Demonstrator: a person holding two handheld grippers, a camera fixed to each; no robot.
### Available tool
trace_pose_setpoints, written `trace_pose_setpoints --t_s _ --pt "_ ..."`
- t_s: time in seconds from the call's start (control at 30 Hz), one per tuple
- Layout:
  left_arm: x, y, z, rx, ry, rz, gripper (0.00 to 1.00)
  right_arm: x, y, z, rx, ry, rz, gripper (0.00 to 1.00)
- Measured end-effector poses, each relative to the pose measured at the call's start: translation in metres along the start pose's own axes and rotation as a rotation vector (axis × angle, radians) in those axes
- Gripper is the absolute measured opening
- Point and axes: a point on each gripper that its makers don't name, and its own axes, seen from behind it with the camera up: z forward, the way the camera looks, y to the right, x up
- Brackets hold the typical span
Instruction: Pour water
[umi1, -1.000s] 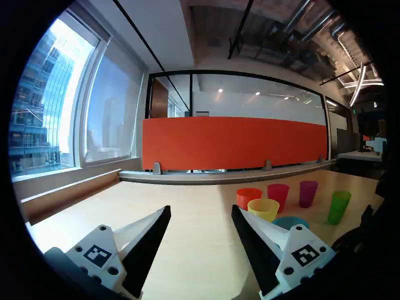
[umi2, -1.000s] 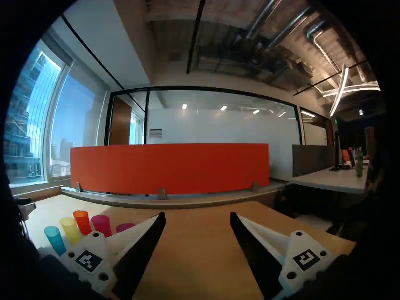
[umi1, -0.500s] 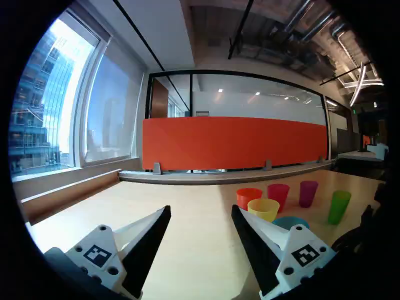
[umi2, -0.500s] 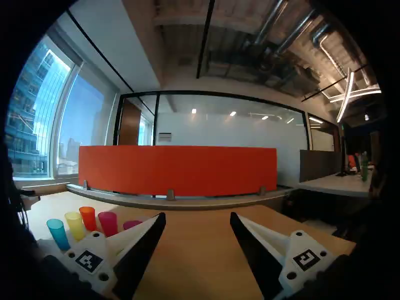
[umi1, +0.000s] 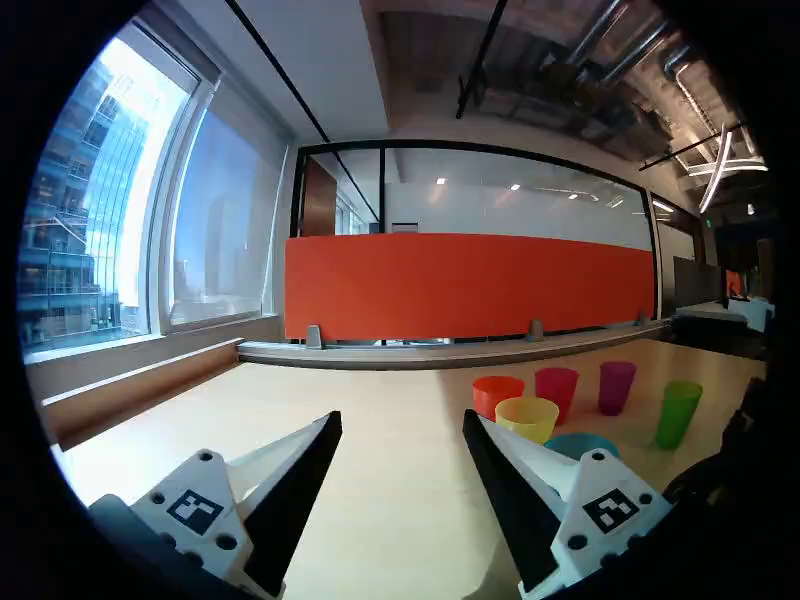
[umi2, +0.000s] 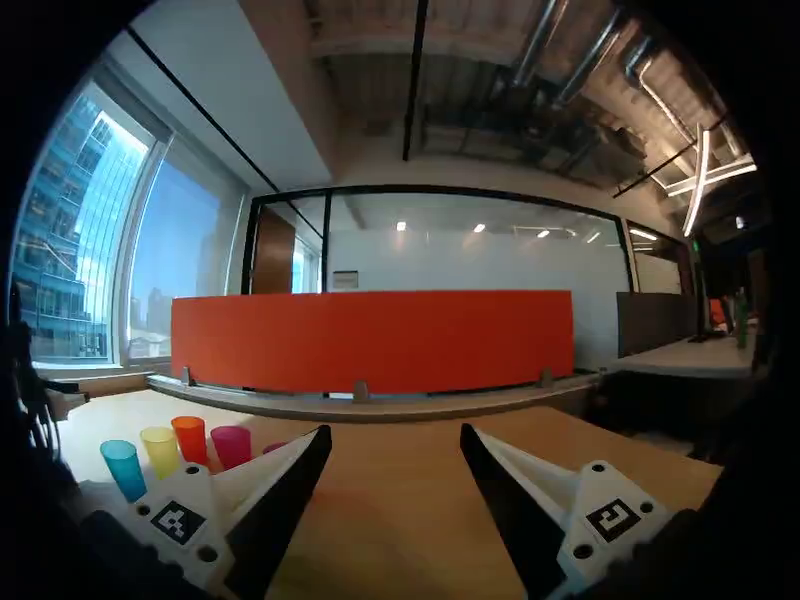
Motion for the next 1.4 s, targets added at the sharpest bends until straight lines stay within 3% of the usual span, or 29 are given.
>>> trace_pose_setpoints --t_s 0.37,0.67,1.4 --pt "0.000 0.000 0.000 0.000 0.000 0.000 0.90 -0.004 -0.003 0.013 0.012 -0.003 -0.011 0.99" --pt "0.000 -0.001 0.000 0.000 0.000 0.000 0.90 -0.036 0.000 0.013 0.015 -0.047 -0.008 0.99" --pt "0.000 0.000 0.000 0.000 0.000 0.000 0.90 -0.055 0.003 0.018 0.010 -0.089 -0.011 0.99"
